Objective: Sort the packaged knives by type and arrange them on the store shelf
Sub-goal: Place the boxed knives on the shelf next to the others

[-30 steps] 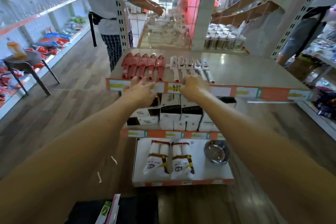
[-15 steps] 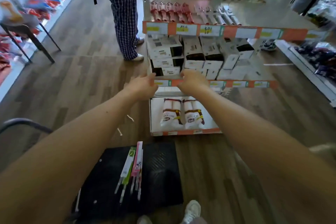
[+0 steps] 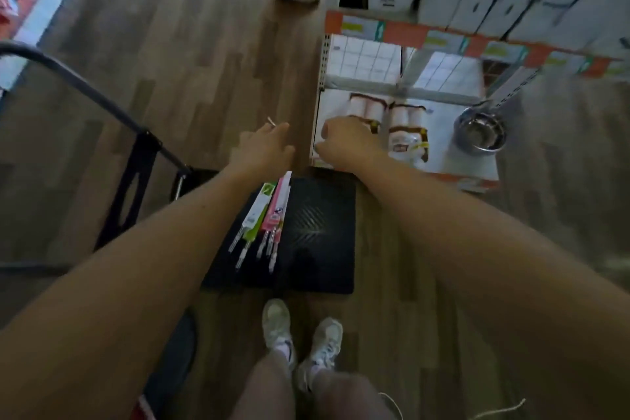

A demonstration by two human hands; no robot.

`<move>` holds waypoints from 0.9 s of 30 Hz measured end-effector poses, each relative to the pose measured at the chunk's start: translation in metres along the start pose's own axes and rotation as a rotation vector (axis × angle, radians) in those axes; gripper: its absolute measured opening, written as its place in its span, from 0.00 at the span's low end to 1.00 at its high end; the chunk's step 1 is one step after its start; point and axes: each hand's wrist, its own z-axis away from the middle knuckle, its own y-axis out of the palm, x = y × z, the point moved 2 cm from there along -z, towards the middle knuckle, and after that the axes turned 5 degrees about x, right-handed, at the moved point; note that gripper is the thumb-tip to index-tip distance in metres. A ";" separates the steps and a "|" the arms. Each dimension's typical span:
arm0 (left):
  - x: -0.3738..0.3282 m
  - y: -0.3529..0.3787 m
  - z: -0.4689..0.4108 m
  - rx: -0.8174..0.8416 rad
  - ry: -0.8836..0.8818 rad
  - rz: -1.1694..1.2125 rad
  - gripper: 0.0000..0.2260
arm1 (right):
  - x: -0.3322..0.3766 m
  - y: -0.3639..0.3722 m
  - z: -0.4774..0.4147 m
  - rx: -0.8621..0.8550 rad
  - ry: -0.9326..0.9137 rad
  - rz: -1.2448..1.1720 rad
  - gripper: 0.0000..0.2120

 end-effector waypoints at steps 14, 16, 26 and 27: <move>0.134 0.222 -0.038 0.188 -0.282 0.018 0.22 | -0.047 0.260 -0.091 0.296 0.087 0.047 0.08; 0.147 0.249 -0.049 0.182 -0.283 0.002 0.20 | -0.050 0.293 -0.104 0.297 0.078 0.028 0.07; 0.204 0.378 -0.103 0.164 -0.273 0.072 0.18 | -0.091 0.446 -0.146 0.351 0.116 -0.047 0.11; 0.208 0.386 -0.109 0.145 -0.263 0.075 0.18 | -0.094 0.456 -0.152 0.342 0.126 -0.072 0.09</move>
